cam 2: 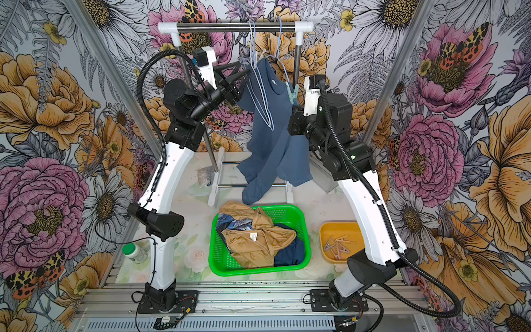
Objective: Remove the clothespins securing t-shirts to the hanger
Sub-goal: Pick up the hanger from the clothes rail.
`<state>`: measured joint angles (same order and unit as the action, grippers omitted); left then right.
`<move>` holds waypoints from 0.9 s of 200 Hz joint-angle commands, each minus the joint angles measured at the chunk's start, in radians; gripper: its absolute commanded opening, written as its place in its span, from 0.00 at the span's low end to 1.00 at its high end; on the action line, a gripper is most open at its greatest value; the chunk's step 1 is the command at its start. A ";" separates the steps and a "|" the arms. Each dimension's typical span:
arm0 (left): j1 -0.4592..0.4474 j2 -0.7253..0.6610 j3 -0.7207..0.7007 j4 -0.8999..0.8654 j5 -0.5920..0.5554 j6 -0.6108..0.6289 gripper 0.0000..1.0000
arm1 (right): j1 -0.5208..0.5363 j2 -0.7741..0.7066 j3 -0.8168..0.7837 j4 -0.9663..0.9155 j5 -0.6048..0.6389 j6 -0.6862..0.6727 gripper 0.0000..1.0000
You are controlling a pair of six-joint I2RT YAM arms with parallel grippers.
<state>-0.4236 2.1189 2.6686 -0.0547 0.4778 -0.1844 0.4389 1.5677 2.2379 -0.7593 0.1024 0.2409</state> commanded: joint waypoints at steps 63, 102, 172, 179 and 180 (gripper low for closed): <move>-0.009 -0.025 -0.009 -0.017 -0.016 -0.009 0.59 | -0.001 -0.053 0.046 0.078 0.005 -0.032 0.00; -0.009 -0.028 -0.013 -0.019 -0.011 -0.012 0.59 | -0.002 -0.126 -0.047 0.077 0.045 -0.029 0.00; -0.016 -0.069 -0.073 -0.020 -0.005 -0.005 0.58 | -0.002 -0.297 -0.247 0.078 0.059 -0.023 0.00; -0.018 -0.073 -0.079 -0.019 -0.004 -0.004 0.58 | -0.001 -0.317 -0.266 0.078 0.060 -0.022 0.00; -0.019 -0.074 -0.079 -0.019 -0.003 -0.003 0.59 | -0.002 -0.319 -0.270 0.077 0.060 -0.022 0.00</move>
<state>-0.4301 2.1025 2.6083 -0.0601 0.4782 -0.1844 0.4389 1.3193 2.0048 -0.7586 0.1425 0.2184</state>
